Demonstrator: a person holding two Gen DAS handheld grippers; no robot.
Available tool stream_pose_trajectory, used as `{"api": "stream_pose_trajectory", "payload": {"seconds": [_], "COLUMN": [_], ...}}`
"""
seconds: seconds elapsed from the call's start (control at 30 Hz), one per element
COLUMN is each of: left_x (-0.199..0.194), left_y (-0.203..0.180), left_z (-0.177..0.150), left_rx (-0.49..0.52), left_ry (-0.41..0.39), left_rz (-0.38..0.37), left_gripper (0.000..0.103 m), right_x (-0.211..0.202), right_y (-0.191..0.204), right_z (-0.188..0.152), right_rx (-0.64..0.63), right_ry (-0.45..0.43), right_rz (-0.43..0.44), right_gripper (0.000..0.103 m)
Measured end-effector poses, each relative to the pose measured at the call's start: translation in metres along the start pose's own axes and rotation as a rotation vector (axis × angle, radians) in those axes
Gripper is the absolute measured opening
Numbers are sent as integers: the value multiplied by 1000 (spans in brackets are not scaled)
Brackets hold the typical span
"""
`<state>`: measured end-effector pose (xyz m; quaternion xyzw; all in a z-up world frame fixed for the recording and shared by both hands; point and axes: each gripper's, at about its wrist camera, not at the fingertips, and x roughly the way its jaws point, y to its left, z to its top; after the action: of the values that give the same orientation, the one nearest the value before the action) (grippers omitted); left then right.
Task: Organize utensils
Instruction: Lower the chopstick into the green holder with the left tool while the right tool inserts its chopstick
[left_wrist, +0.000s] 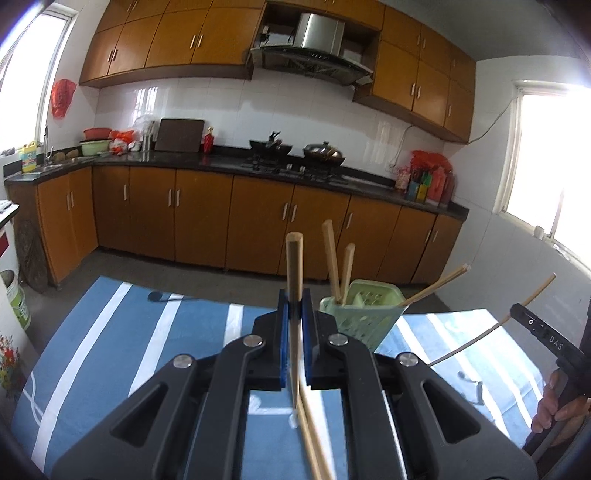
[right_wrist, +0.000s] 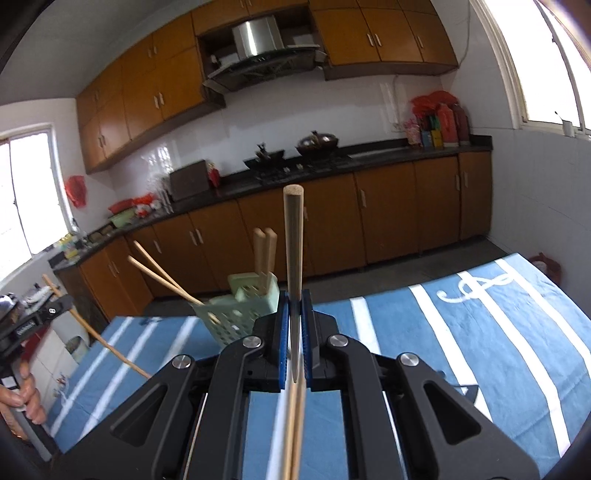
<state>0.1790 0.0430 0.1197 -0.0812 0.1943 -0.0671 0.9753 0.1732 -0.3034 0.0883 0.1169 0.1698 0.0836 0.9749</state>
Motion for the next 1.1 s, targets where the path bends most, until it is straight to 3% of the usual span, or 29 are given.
{"api": "stream_pose_trajectory", "payload": {"seconds": [0.2, 0.33, 0.5, 0.83, 1.1], "left_x": [-3, 8, 37, 89, 100], "left_y": [-29, -46, -58, -59, -56], "left_z": [40, 63, 76, 59, 47], "left_rx": [-11, -19, -55, -61, -50], "left_ry": [-120, -198, -238, -171, -136], "left_rz": [-42, -36, -30, -16, -23], "left_gripper": [8, 8, 8, 8, 8], "right_x": [-8, 6, 42, 89, 100], "right_y": [21, 34, 36, 34, 33], "right_z": [40, 58, 63, 48, 40], "right_rx": [11, -18, -28, -9, -16], "right_ry": [-100, -151, -138, -27, 9], "right_rz": [85, 78, 49, 35, 28], "right_gripper": [7, 7, 7, 7, 7]}}
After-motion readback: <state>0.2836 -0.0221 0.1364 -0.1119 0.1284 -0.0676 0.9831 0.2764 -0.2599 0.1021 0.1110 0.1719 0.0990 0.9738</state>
